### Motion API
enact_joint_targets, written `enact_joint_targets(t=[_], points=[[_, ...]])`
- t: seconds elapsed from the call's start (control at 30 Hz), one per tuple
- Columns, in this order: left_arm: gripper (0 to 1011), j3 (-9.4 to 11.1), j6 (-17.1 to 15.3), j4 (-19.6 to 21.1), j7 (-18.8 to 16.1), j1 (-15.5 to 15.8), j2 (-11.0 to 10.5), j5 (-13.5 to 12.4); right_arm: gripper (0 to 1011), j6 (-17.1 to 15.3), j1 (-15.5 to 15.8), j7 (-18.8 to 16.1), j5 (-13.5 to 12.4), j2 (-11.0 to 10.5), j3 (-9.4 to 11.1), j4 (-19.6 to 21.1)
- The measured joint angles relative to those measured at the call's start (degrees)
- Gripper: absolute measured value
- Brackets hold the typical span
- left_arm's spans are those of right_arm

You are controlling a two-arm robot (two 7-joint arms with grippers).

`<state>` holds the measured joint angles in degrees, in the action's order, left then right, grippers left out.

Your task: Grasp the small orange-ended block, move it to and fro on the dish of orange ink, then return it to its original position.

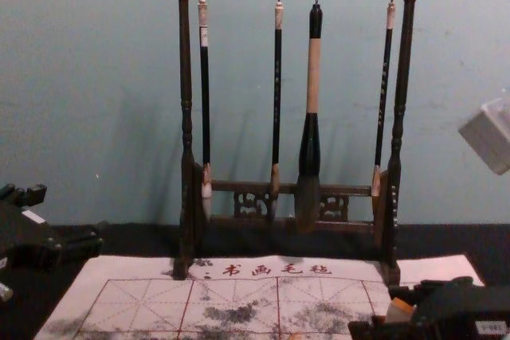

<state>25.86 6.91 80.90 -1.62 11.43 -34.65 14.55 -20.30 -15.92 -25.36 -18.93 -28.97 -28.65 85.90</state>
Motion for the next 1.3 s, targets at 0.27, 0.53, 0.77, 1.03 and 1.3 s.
enact_joint_targets(t=[0.27, 0.53, 0.77, 1.03, 1.3], points=[[1001, 0.0, 0.0, 0.0, 0.0, 0.0, 0.0, 0.0, 1003, 0.96, 0.23, 0.05, 0.0, 0.08, 0.24, 0.11], [1001, 0.0, 0.0, 0.0, 0.0, 0.0, 0.0, 0.0, 1003, 17.19, 4.29, 5.69, 2.07, 2.4, 5.18, 1.58], [1001, 0.0, 0.0, 0.0, 0.0, 0.0, 0.0, 0.0, 1003, 22.36, 7.62, 16.43, 8.75, 4.51, 8.42, 1.71], [1001, 0.0, 0.0, 0.0, 0.0, 0.0, 0.0, 0.0, 1003, 18.61, 8.88, 18.86, 11.64, 5.29, 9.16, -1.12], [1001, 0.0, 0.0, 0.0, 0.0, 0.0, 0.0, 0.0, 1003, 18.09, 9.0, 18.64, 11.92, 5.73, 9.41, -1.96]])
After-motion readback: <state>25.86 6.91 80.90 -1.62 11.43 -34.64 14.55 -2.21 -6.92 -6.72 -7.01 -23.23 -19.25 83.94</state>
